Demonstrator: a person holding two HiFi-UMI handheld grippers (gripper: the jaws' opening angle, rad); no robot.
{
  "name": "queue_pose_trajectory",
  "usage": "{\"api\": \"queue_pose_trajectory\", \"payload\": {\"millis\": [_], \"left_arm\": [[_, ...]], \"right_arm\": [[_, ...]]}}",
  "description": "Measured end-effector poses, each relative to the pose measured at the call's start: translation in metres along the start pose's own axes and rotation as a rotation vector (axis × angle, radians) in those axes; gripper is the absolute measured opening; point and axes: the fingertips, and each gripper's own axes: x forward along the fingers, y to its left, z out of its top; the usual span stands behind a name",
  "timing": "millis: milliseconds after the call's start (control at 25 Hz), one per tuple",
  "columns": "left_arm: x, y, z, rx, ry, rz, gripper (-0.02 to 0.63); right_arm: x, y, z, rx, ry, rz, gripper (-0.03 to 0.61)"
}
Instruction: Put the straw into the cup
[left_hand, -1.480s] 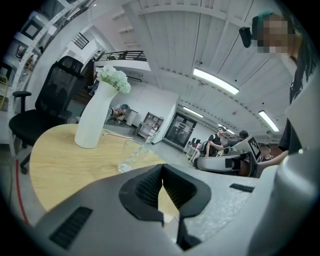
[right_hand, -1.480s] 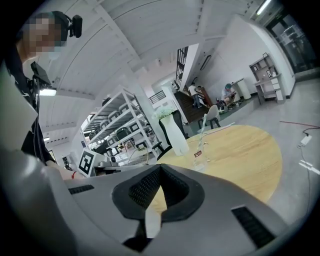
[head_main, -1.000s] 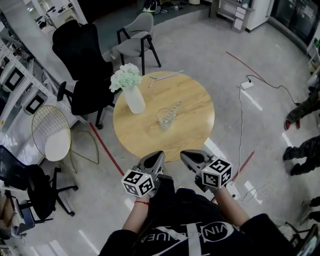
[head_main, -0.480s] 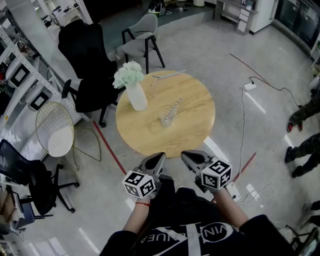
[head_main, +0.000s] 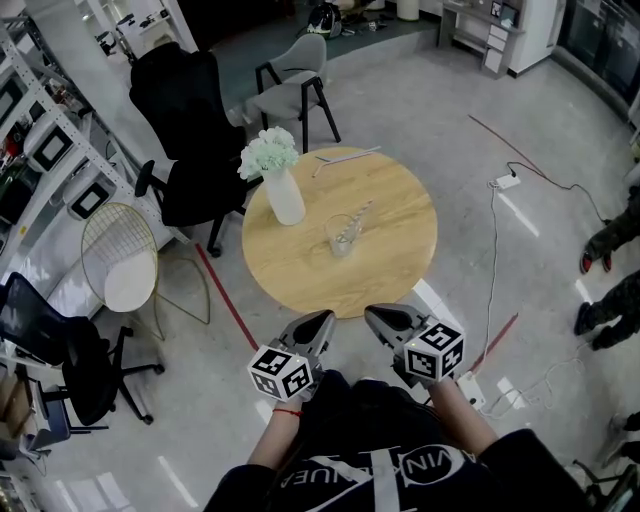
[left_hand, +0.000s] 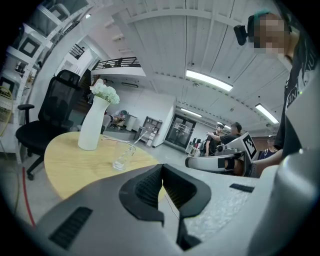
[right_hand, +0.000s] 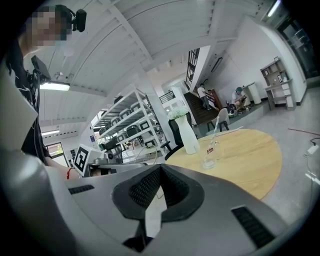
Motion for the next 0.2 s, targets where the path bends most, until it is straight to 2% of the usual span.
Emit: {"api": "queue_pose_trajectory", "payload": {"millis": [200], "left_arm": [[-0.0021, 0.0069, 0.0038, -0.014, -0.025, 0.015, 0.009]], "right_arm": [[0.0095, 0.0031, 0.0022, -0.010, 0.003, 0.021, 0.003]]}}
